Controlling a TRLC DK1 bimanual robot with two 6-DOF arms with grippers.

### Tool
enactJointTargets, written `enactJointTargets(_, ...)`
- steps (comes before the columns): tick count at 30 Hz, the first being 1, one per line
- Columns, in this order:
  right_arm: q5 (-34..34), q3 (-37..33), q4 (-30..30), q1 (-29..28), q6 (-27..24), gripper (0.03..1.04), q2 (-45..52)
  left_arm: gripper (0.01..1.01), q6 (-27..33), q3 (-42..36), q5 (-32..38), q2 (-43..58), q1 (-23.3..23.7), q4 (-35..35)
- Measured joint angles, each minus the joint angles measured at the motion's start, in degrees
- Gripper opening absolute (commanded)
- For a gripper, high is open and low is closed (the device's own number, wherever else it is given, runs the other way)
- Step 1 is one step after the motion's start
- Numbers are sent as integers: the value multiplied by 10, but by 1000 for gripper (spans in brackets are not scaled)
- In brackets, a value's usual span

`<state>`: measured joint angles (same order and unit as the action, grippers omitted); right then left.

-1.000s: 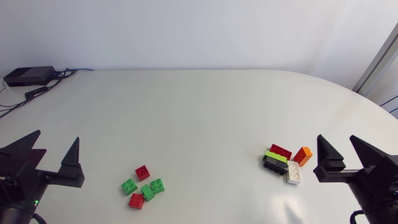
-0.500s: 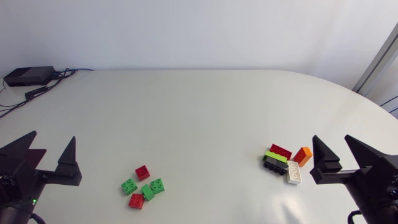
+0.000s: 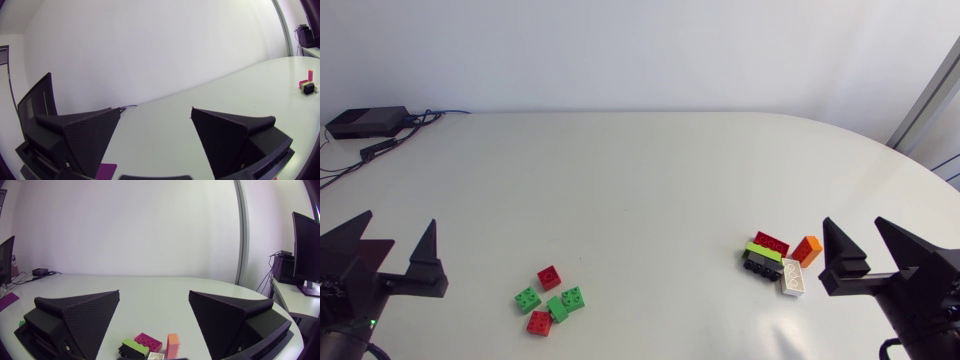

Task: Sort duplo bricks by size, large to the right and small to the left

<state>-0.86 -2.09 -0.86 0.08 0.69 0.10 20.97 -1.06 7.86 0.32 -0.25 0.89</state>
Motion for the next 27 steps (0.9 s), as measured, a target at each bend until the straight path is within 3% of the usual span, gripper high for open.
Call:
enactJointTargets(13, 0, 0, 0, 0, 0, 997, 0, 987, 0, 0, 0, 0, 10, 0)
enactJointTargets(21, 0, 0, 0, 0, 0, 997, 0, 987, -64, 0, 0, 0, 1, 0)
enactJointTargets(27, 0, 0, 0, 0, 0, 997, 0, 987, -79, 0, 0, 0, 0, 0)
